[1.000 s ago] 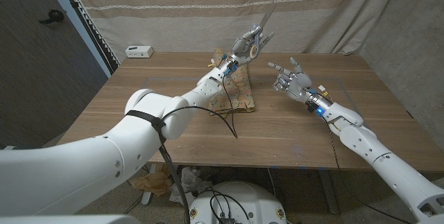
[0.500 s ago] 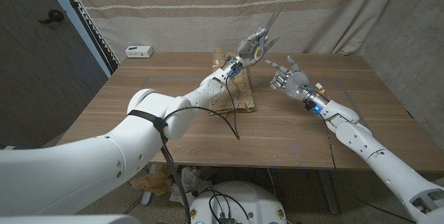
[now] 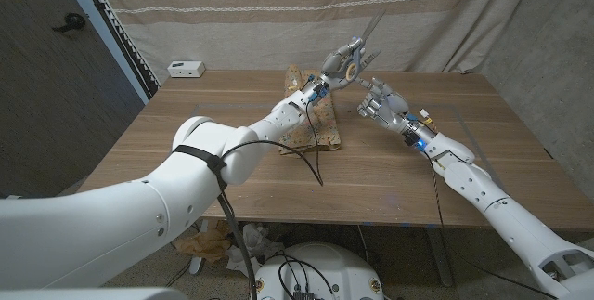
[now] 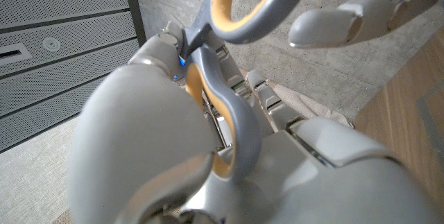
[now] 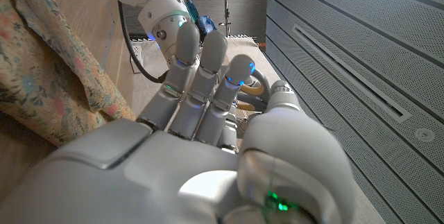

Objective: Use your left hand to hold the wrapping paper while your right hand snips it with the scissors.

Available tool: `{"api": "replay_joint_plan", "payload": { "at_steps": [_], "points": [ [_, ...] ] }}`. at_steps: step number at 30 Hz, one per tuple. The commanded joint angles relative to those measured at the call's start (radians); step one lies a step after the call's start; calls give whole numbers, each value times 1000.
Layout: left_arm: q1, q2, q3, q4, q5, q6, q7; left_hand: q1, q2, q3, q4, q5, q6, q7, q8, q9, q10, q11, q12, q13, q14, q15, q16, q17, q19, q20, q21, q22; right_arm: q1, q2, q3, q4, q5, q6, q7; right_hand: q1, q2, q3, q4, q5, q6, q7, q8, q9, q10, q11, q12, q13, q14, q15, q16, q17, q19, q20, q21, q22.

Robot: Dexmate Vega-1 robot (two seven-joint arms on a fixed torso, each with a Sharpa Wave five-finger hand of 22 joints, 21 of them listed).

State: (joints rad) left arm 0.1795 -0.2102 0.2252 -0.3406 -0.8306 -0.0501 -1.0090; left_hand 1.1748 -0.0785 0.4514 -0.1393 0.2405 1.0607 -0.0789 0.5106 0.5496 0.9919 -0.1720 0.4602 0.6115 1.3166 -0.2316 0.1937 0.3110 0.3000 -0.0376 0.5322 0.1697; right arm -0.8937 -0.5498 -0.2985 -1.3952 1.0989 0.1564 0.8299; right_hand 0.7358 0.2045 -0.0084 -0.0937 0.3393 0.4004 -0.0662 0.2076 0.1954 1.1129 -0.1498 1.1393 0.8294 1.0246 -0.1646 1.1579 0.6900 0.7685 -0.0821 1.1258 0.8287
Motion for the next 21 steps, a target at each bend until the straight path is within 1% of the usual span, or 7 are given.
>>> {"api": "replay_joint_plan", "payload": {
  "at_steps": [1,2,4,9,14,17,21],
  "points": [
    [-4,-12,-2,2,37,6,11,66,65,-3,1,8,9,5,8,4,33,-26,8,0,2,-8,8,-1,18,-140,-2,5,-17,9,5,-21,4,-13,-27,37,-7,55,-4,-26,10,1,-6,4,14,-2,22,35,30,-56,7,0,18,-129,18,0],
    [-4,-13,-4,2,38,9,13,67,65,-4,1,8,11,5,9,4,33,-26,9,-1,2,-8,7,-1,20,-140,-2,5,-20,9,7,-25,7,-16,-34,49,-15,72,-8,-40,14,4,-8,4,31,-6,14,15,42,-55,10,-7,23,-129,27,-1],
    [-3,-14,-5,2,42,10,15,67,64,-5,0,8,12,7,9,5,34,-26,9,-2,2,-8,7,-1,23,-140,-2,5,-27,8,9,-32,7,-18,-48,49,-19,86,-3,-56,28,9,-7,4,36,-10,21,28,63,-53,16,-18,29,-129,37,-2],
    [-4,-16,-3,2,58,8,14,69,63,-6,-1,8,10,6,9,5,35,-26,10,-3,2,-8,7,-2,26,-139,-2,5,-53,4,20,-60,4,-19,-117,29,-30,86,10,-70,61,24,-1,4,47,-16,12,12,88,-51,21,-34,59,-128,68,11],
    [-3,-16,4,1,77,-10,19,70,63,-8,-1,8,13,6,11,5,36,-25,11,-5,3,-8,8,-2,29,-140,-4,5,-71,5,30,-81,12,-19,-153,23,-39,87,10,-76,107,27,5,4,73,-30,17,9,133,-53,43,-45,88,-129,97,19],
    [-2,-16,8,1,89,-22,29,70,63,-9,-1,8,10,7,10,5,35,-25,12,-5,4,-8,9,-2,30,-140,-6,5,-79,7,35,-92,19,-19,-166,45,-36,100,-4,-73,136,19,7,4,97,-38,24,10,150,-55,49,-52,127,-129,132,40],
    [-1,-16,11,1,99,-32,32,71,63,-11,-1,9,9,5,10,6,36,-25,14,-7,5,-8,9,-3,31,-140,-8,4,-82,9,36,-93,16,-14,-176,69,-32,121,-16,-68,168,5,7,4,113,-42,41,32,167,-57,64,-22,149,-129,170,69]
  ]
}}
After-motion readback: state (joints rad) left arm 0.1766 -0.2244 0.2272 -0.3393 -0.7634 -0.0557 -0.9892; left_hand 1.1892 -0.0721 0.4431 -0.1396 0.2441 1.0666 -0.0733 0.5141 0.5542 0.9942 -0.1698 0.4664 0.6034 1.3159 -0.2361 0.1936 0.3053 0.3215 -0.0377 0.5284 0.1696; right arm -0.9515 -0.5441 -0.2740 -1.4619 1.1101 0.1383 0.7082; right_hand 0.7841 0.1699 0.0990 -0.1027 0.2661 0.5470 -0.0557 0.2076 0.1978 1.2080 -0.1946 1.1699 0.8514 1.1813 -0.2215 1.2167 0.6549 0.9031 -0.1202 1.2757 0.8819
